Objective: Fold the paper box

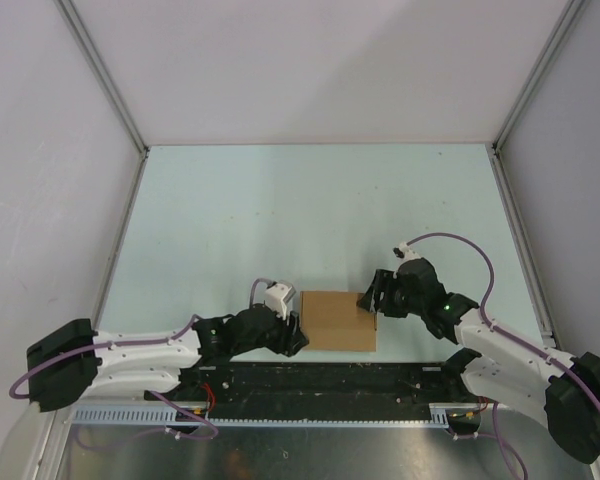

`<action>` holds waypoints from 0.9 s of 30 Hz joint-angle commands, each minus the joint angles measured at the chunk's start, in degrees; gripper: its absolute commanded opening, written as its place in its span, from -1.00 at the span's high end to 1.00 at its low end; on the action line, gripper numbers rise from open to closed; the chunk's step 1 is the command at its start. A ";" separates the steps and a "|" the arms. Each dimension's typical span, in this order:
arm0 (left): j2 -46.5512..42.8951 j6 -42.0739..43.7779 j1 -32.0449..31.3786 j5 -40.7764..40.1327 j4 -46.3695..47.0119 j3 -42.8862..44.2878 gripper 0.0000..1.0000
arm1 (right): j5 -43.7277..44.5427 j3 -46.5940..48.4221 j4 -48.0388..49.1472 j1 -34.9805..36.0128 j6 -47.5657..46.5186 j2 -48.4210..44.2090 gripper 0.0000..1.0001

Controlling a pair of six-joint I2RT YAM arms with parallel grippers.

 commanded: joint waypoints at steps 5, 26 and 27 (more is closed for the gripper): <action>-1.35 -1.05 -0.34 2.06 1.80 2.33 -0.25 | -0.66 0.59 2.62 -0.26 0.04 0.21 -0.25; 0.58 -3.25 -0.34 3.29 6.64 1.72 -0.12 | -1.37 0.59 3.41 -0.17 0.22 1.70 -0.24; 0.67 -3.07 -0.34 3.29 6.72 1.72 -0.11 | -1.45 0.59 3.41 -0.26 0.22 1.70 -0.24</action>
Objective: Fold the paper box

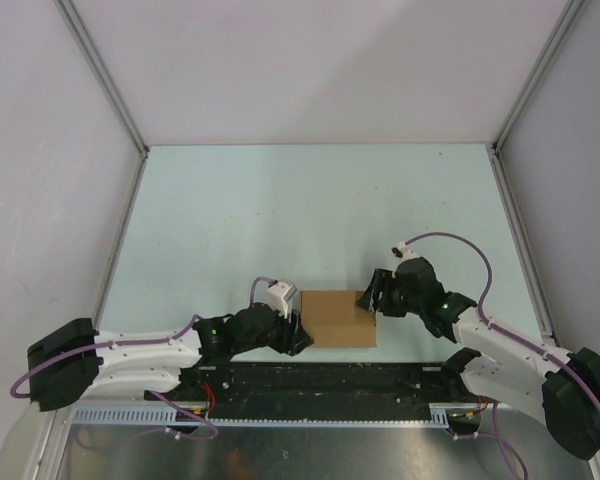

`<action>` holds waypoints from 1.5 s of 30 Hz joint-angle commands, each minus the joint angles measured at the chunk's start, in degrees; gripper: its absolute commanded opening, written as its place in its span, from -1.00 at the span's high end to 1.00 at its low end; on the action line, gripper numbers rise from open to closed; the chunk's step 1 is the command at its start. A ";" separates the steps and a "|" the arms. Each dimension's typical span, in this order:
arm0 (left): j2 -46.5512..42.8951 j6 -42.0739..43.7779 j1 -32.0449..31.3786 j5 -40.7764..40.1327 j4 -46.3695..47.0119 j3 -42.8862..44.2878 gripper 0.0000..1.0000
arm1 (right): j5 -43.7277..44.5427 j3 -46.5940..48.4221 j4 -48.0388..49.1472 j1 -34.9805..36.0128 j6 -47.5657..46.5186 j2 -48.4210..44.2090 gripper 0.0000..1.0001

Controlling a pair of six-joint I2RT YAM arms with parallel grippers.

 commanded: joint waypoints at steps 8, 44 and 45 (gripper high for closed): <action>0.49 -0.32 -0.34 0.67 3.38 1.67 0.00 | -0.58 0.59 2.12 -0.09 0.35 1.31 -0.24; 2.78 8.91 -0.34 -8.03 -0.22 0.00 0.01 | -1.02 0.50 3.09 -0.61 0.88 4.57 -0.23; 2.87 9.00 -0.34 -8.73 -0.57 0.09 0.01 | -1.11 0.50 3.17 -0.53 0.96 4.65 -0.23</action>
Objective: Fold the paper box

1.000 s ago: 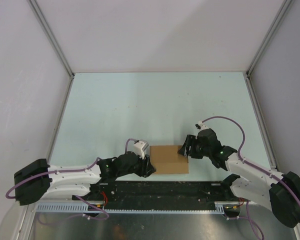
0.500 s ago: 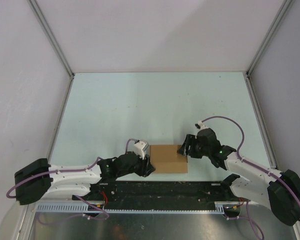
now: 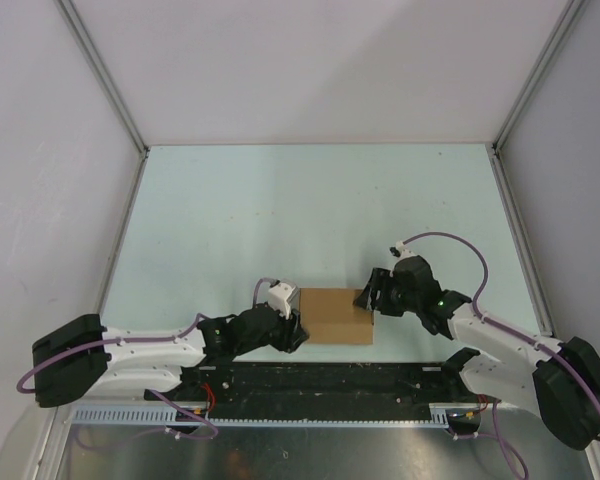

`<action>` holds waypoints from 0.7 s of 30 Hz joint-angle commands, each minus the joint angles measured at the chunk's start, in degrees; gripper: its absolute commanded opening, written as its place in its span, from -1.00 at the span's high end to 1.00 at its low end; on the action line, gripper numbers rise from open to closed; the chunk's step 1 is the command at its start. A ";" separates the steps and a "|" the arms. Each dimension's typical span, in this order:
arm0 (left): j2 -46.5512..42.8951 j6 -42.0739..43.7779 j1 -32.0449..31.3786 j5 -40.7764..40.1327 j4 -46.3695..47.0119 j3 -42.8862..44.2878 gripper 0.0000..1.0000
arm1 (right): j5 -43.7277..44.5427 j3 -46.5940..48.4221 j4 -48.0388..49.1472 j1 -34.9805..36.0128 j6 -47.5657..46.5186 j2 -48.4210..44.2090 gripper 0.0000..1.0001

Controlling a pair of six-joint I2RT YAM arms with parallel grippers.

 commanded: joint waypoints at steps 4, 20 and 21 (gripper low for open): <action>-0.04 2.69 -0.23 -4.15 -3.25 0.42 0.01 | -0.52 0.50 0.58 -0.13 -0.33 1.18 -0.23; -0.57 2.60 -0.15 -6.61 -6.67 1.74 0.03 | -0.52 0.50 0.14 -0.31 -0.33 0.74 -0.23; -0.22 2.60 -0.15 -6.87 -6.85 2.00 0.03 | -0.60 0.50 0.22 -0.31 -0.33 0.91 -0.23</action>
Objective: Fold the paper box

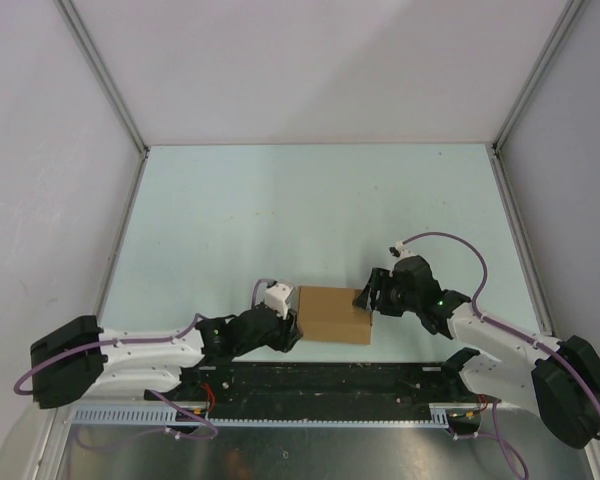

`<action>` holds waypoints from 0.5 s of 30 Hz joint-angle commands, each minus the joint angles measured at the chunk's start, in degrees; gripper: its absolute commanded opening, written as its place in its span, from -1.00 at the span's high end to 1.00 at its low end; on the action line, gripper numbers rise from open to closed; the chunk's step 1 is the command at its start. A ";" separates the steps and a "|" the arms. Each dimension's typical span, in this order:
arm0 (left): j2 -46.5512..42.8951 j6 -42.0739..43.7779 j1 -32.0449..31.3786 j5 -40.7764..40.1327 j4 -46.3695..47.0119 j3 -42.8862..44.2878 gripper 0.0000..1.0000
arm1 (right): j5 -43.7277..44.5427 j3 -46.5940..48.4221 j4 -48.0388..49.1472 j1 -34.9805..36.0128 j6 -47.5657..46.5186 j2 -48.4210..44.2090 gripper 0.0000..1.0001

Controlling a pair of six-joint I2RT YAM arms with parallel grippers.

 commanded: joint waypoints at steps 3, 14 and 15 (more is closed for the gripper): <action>2.39 0.85 -0.23 -3.84 -2.41 2.20 0.04 | 0.01 0.50 -0.37 -0.18 -0.46 0.33 -0.23; 4.77 0.49 -0.15 -5.69 -2.50 3.60 0.06 | -0.43 0.50 -0.10 -0.26 -0.63 0.50 -0.23; 4.33 0.58 -0.23 -5.34 -2.68 3.78 0.06 | -0.52 0.50 -0.19 -0.26 -0.63 0.41 -0.23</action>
